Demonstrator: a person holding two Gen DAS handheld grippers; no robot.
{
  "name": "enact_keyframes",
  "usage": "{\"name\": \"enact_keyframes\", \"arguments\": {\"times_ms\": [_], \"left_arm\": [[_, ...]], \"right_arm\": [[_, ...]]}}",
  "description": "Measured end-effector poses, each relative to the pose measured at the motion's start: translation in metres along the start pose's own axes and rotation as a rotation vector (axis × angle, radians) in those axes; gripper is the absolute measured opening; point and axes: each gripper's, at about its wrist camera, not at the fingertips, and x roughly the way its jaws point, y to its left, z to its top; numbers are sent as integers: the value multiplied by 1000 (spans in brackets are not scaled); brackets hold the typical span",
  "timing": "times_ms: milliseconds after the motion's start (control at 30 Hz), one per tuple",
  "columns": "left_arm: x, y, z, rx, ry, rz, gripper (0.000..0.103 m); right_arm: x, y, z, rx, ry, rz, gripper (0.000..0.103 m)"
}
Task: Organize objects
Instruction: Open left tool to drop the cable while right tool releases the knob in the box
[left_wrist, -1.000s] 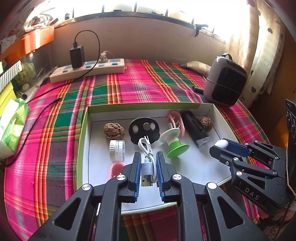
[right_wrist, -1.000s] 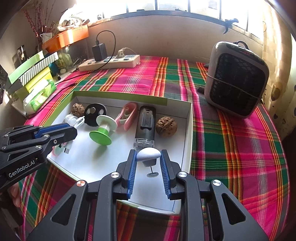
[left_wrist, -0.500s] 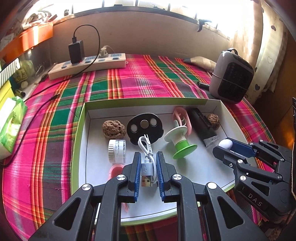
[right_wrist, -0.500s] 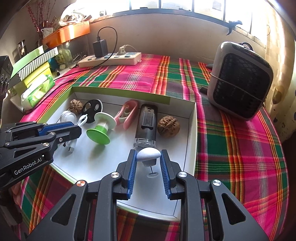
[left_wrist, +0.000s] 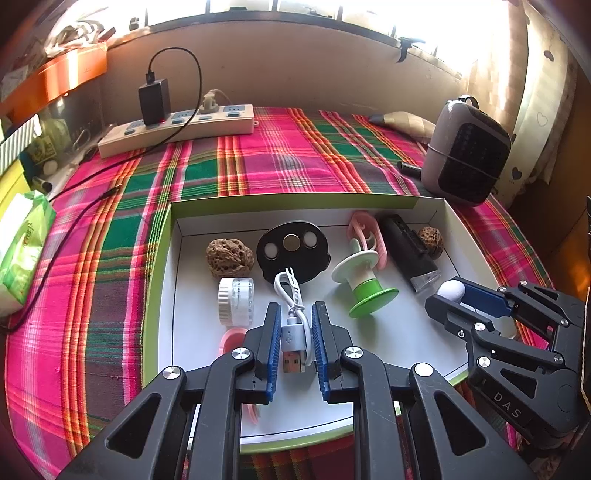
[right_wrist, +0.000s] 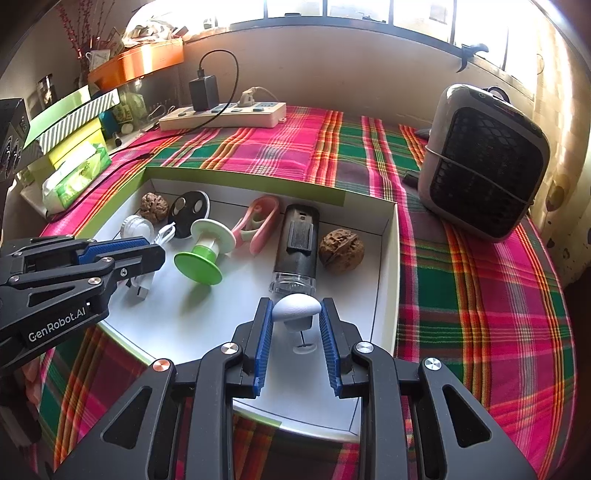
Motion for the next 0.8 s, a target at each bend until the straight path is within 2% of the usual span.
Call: {"name": "enact_keyframes", "arguments": {"times_ms": [800], "left_arm": [[-3,-2,-2,6,6,21,28]], "right_arm": [[-1,0,0,10,0,-6,27]]}}
